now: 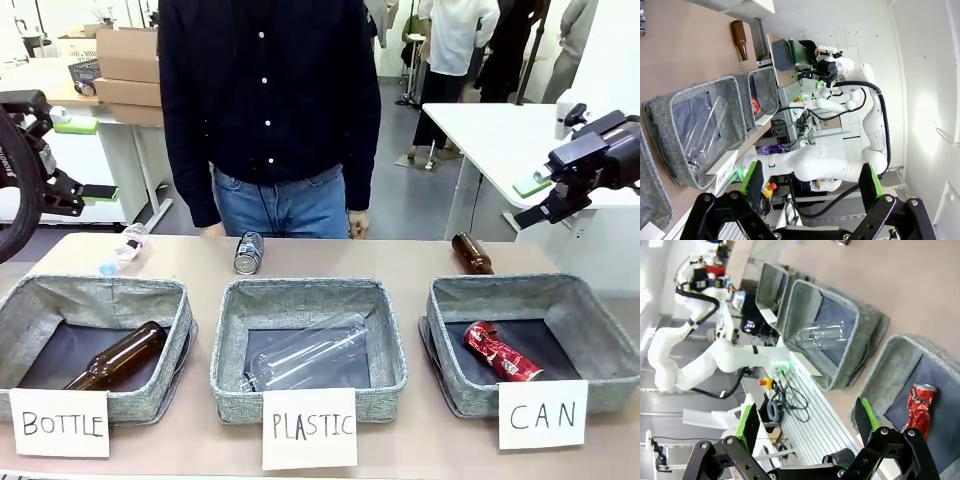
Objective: Sort the can waste into the basket.
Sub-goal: Pick up the can waste from the table and place it in the right Fabric basket.
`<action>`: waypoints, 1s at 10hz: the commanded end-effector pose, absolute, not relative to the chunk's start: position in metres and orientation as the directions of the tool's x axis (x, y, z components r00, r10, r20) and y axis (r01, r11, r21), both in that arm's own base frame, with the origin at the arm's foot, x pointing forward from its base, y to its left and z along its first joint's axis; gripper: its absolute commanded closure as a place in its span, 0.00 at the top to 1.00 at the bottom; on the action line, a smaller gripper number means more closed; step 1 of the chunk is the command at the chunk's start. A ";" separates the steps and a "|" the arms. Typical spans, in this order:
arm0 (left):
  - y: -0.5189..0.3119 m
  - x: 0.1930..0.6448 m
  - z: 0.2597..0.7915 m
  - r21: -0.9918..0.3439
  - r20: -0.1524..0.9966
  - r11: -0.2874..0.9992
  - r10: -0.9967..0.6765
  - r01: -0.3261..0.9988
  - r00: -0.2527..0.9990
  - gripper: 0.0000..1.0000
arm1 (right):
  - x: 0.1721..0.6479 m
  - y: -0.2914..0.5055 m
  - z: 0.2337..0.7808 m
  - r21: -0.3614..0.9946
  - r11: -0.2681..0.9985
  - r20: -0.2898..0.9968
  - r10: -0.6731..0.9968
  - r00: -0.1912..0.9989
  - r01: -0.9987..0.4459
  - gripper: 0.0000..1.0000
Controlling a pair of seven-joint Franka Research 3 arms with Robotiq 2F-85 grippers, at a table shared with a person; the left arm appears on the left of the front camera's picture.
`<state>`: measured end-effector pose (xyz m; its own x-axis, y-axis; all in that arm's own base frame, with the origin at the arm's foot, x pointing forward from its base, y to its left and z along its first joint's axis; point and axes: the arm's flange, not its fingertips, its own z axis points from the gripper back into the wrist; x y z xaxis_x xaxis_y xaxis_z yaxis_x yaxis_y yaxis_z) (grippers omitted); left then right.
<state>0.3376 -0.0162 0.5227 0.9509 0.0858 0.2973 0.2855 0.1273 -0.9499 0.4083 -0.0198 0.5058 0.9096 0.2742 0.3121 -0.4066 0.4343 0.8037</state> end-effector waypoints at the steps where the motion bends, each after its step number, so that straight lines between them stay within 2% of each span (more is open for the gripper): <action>1: -0.018 0.339 0.524 -0.946 0.317 0.100 0.091 0.308 0.944 1.00 | 0.411 -0.022 0.509 0.795 0.440 0.322 0.277 0.905 -0.418 1.00; 8: -0.016 0.338 0.523 -0.950 0.297 0.127 0.086 0.286 0.951 1.00 | 0.411 -0.022 0.509 0.795 0.440 0.322 0.277 0.905 -0.418 1.00; 9: -0.015 0.313 0.542 -0.842 0.453 0.366 0.084 0.396 0.887 1.00 | 0.411 -0.022 0.509 0.795 0.440 0.322 0.277 0.905 -0.418 1.00; 10: -0.034 0.330 0.546 -0.668 0.479 0.683 0.093 0.295 0.873 1.00 | 0.411 -0.022 0.509 0.795 0.440 0.322 0.277 0.905 -0.418 1.00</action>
